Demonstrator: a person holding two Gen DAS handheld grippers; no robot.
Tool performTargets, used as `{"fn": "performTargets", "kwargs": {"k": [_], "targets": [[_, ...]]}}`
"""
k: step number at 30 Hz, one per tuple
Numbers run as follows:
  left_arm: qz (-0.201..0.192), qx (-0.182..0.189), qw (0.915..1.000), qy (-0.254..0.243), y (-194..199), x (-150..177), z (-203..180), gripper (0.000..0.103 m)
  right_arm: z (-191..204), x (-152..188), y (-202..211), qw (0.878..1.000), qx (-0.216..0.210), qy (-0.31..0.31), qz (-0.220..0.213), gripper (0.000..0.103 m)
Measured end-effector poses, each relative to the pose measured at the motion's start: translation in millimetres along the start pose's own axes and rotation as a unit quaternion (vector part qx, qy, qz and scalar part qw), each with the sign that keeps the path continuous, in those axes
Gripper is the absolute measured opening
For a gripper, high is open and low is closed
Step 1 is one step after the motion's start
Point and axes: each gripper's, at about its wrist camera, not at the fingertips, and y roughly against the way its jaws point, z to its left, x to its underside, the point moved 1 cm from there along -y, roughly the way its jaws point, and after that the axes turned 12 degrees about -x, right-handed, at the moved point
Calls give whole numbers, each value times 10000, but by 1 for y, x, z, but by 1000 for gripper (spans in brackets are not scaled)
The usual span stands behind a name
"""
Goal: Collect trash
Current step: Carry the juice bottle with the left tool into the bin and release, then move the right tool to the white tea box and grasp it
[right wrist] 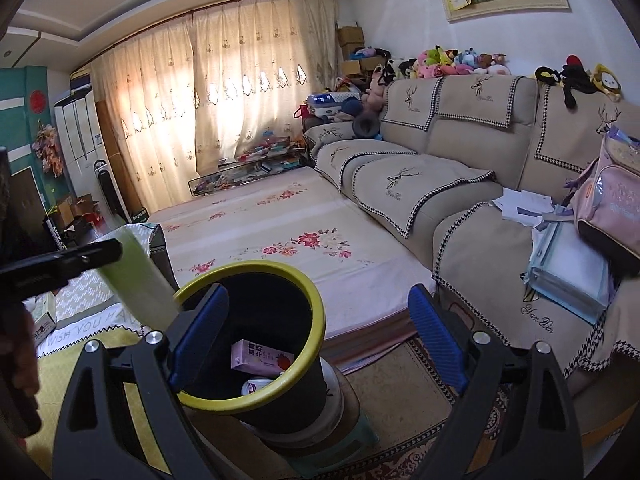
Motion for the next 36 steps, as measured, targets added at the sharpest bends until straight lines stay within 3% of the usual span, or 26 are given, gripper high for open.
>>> {"fn": "performTargets", "kwargs": {"k": [4,7,12,16,20,26,32,36], "targets": [[-92,-66,9999,74,14,6,8,63,3,1,-3,10000,-43,9,50,86],[-321,-320,9988,177,50,19,38,70,12,3,-8,9997,-183,53,128,86],[-541,-827,9943,401,113,51,80,71,57,7,-22,9967,-642,362,327,86],[-553,-1388,9860,745,158,86,126,75,102,10,-32,9901,-1197,565,470,86],[-438,-1980,9724,1155,195,126,176,78,160,12,-43,9799,-1616,1003,609,87],[-301,-2771,9466,1619,238,187,239,80,255,17,-70,9417,-2707,1632,1149,87],[-249,-2873,9363,2004,258,223,273,80,335,38,-98,8951,-3354,2477,1578,88],[-241,-2888,9336,2105,255,228,272,80,372,60,-117,8690,-3405,3073,1853,89]]}}
